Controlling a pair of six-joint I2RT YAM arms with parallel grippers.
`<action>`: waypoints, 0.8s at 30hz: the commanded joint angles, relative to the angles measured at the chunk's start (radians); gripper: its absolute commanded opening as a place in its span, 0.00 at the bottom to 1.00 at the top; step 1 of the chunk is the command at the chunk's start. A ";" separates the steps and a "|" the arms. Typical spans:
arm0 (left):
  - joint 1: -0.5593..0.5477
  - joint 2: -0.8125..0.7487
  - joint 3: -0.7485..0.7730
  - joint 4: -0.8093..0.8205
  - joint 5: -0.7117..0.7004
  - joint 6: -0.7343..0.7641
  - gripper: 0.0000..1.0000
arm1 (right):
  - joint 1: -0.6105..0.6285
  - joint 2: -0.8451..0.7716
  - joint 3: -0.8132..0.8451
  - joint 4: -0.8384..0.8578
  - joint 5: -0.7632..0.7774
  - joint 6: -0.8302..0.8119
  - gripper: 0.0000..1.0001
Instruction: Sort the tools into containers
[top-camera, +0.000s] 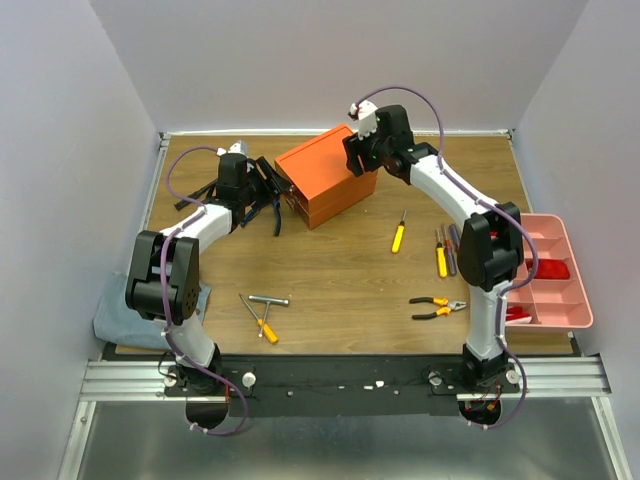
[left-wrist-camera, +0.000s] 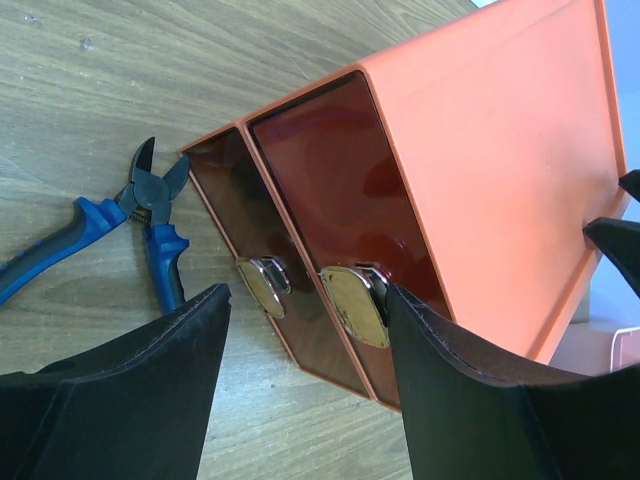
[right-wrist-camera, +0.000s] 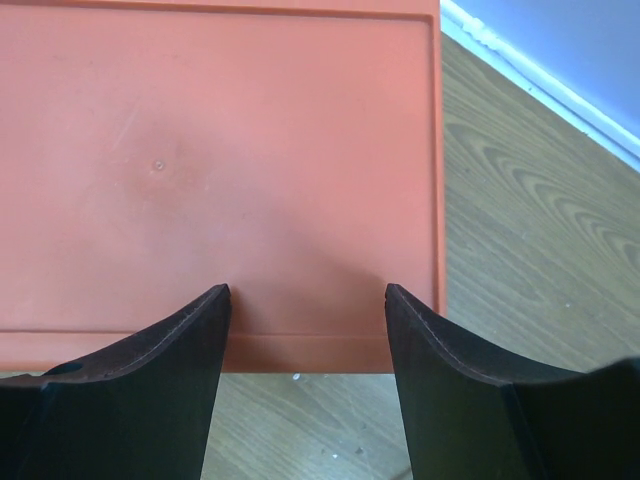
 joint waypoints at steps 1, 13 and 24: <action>-0.001 0.009 -0.031 -0.120 -0.063 0.034 0.72 | 0.001 0.030 0.038 0.022 0.065 -0.037 0.71; 0.008 -0.049 -0.037 -0.281 -0.183 0.059 0.71 | 0.021 0.129 0.155 0.047 0.070 -0.081 0.70; 0.100 -0.262 -0.160 -0.391 -0.136 0.126 0.71 | 0.023 0.120 0.065 0.064 0.096 -0.130 0.70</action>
